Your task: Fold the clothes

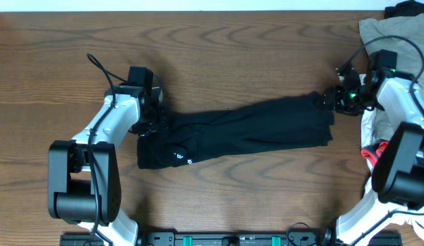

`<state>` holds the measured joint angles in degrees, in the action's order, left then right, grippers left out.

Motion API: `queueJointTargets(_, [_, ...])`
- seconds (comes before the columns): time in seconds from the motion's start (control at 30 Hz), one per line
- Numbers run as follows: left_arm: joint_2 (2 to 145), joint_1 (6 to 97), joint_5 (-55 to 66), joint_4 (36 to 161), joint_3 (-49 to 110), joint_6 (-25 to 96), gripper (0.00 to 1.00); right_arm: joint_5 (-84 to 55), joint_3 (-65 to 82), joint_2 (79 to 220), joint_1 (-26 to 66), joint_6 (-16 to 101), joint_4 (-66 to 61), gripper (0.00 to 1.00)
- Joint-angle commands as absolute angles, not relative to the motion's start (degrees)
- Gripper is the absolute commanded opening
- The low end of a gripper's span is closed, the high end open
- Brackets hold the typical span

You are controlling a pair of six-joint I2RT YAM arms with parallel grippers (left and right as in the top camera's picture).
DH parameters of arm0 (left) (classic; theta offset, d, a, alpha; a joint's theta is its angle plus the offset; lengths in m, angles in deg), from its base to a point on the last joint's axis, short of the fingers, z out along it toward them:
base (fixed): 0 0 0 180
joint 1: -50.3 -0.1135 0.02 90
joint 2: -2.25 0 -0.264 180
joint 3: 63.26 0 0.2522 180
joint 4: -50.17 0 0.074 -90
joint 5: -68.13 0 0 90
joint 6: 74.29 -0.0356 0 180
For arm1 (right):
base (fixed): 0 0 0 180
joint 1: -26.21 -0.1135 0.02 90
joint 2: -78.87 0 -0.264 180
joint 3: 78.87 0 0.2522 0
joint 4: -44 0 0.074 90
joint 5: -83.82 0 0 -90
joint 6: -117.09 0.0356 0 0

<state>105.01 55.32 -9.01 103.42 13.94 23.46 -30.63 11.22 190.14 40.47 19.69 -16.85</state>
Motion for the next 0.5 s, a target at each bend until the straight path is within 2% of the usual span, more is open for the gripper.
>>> queueJointTargets(0.0, [106.1,54.8,-11.4,103.3,13.3,24.0,0.49,-31.7,10.9,193.1,39.8,22.2,-15.7,0.55])
queueJointTargets(0.13, [106.1,54.8,-11.4,103.3,13.3,24.0,0.5,-31.7,10.9,195.1,39.8,22.4,-14.9,0.52])
queueJointTargets(0.2, [106.1,54.8,-11.4,103.3,13.3,24.0,0.5,-31.7,10.9,195.2,39.8,22.4,-14.7,0.46])
queueJointTargets(0.37, [106.1,54.8,-11.4,103.4,13.3,24.0,0.5,-31.7,10.9,195.2,39.8,22.4,-14.5,0.29])
queueJointTargets(0.47, [106.1,54.8,-11.4,103.4,13.3,24.0,0.5,-31.7,10.9,195.1,39.8,22.4,-14.6,0.15])
